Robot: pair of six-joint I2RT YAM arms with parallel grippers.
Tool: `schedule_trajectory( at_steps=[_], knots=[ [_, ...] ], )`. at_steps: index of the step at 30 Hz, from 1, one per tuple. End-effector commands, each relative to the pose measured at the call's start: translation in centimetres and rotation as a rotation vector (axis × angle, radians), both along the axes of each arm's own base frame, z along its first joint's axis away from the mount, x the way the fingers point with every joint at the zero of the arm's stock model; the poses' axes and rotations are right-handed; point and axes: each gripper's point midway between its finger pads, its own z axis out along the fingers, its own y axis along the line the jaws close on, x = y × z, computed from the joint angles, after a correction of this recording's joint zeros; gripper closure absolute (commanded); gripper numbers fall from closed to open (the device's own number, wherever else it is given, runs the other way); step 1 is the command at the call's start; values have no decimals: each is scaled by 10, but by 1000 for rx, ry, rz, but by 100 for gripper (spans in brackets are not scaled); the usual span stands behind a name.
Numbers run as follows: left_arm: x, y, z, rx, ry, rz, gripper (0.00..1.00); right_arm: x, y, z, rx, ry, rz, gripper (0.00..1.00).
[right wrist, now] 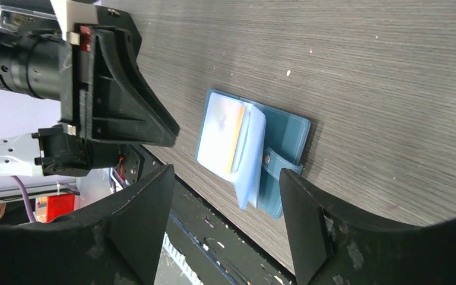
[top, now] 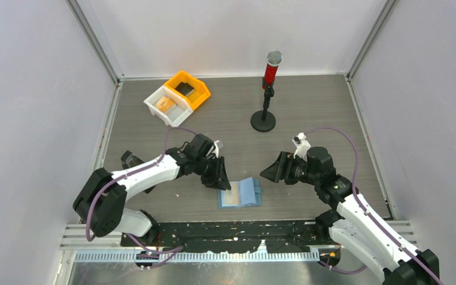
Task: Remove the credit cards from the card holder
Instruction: Remove the credit card from the card holder.
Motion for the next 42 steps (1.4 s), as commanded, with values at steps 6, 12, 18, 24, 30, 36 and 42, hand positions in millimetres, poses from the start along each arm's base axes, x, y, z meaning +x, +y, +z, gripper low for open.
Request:
schedule_trajectory(
  at_steps=[6,12,18,24,30,36,42],
  knots=[
    [5,-22,-5,-66,-51,48,70,-3,15,-5,-50,3,35,27],
    [11,10,10,14,-168,108,69,-6,44,-3,-151,-9,48,24],
    [20,56,43,108,-343,228,66,-21,86,-2,-160,14,96,25],
    [13,75,51,82,-370,268,62,-23,124,-2,-250,-13,167,24],
    [8,89,30,73,-311,319,62,-13,129,-31,-413,-21,101,22],
    [8,100,20,31,-270,355,61,-10,130,-60,-515,34,51,22],
    [8,102,21,30,-273,352,60,-13,139,-85,-570,78,69,22]
  ],
)
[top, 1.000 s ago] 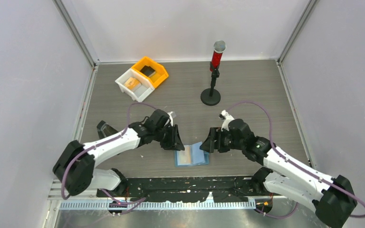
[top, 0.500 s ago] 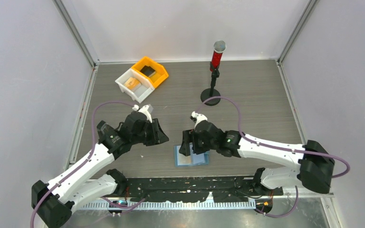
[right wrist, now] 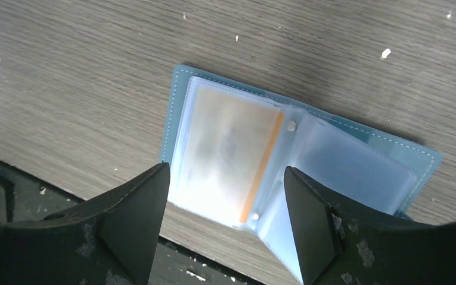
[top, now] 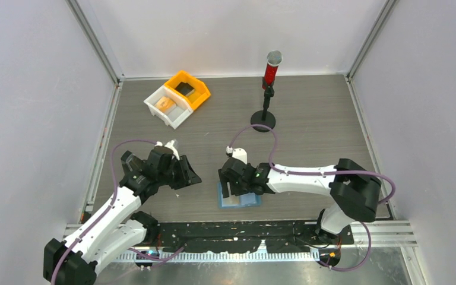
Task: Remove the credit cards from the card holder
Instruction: Remove the credit card from the card holder.
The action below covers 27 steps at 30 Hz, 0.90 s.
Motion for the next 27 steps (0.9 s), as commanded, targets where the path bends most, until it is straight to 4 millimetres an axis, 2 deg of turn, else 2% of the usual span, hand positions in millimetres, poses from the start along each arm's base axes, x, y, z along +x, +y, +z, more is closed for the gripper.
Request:
schedule_trajectory(
  at_steps=[1,6,12,19,27],
  knots=[
    [1,-5,7,-31,-30,-38,60,8,14,4,6,-23,-30,22],
    [0,-9,-2,-39,-2,-52,60,7,11,-14,-64,-8,-29,22],
    [1,-11,-4,-45,2,-56,59,8,6,-23,-106,-20,-34,24],
    [2,-14,-7,-53,10,-63,59,11,-1,-26,-146,-38,-48,30],
    [2,-16,-14,-50,21,-75,58,9,-1,-26,-157,-25,-69,28]
  ],
)
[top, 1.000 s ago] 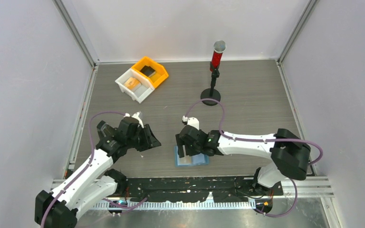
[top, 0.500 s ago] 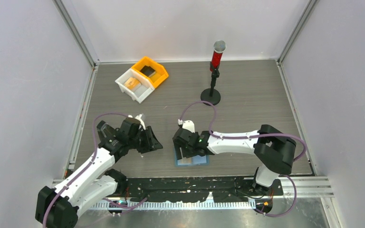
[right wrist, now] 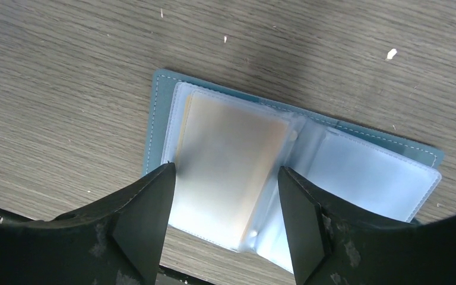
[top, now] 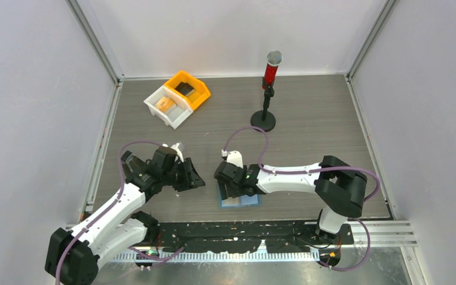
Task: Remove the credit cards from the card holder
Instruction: Remove the credit card from the card holder.
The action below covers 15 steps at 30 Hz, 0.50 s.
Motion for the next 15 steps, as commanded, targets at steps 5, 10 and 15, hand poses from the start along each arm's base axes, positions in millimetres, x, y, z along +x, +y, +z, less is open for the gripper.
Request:
schedule_trajectory(
  at_steps=[5,10,15],
  knots=[
    [5,-5,-2,-11,-31,-44,58,8,-1,13,-30,-42,-94,25],
    [2,-5,-7,-15,-26,-51,58,5,-2,8,-42,-34,-111,24],
    [0,-5,-8,-18,-36,-58,58,0,5,0,-50,-21,-101,25]
  ],
)
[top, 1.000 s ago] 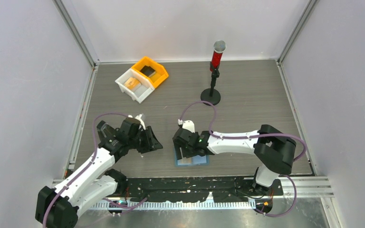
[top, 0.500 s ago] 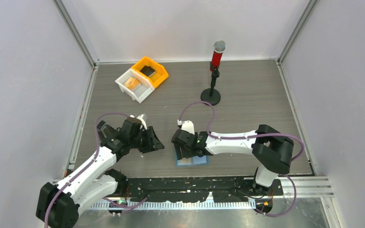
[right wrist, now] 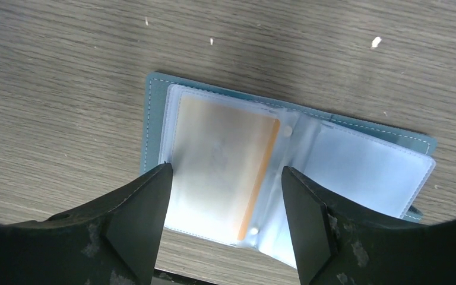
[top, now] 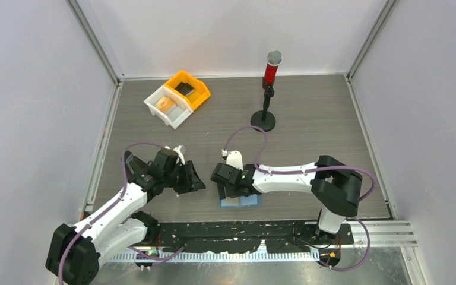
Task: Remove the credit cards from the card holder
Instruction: Remove the credit card from the card holder.
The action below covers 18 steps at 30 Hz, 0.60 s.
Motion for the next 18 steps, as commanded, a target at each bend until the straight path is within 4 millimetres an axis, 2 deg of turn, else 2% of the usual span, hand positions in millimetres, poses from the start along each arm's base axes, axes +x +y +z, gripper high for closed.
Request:
schedule_trajectory(
  at_steps=[1,7,12,18],
  knots=[
    [4,-4,7,-33,-57,-30,58,1,7,-1,-6,-17,-23,26],
    [1,-4,6,-31,-49,-36,57,-2,8,-3,3,-10,-6,34],
    [-1,0,8,-12,-47,-37,57,-6,25,9,115,2,37,42],
    [0,1,10,9,-40,-40,57,-10,33,13,189,3,76,51]
  ],
)
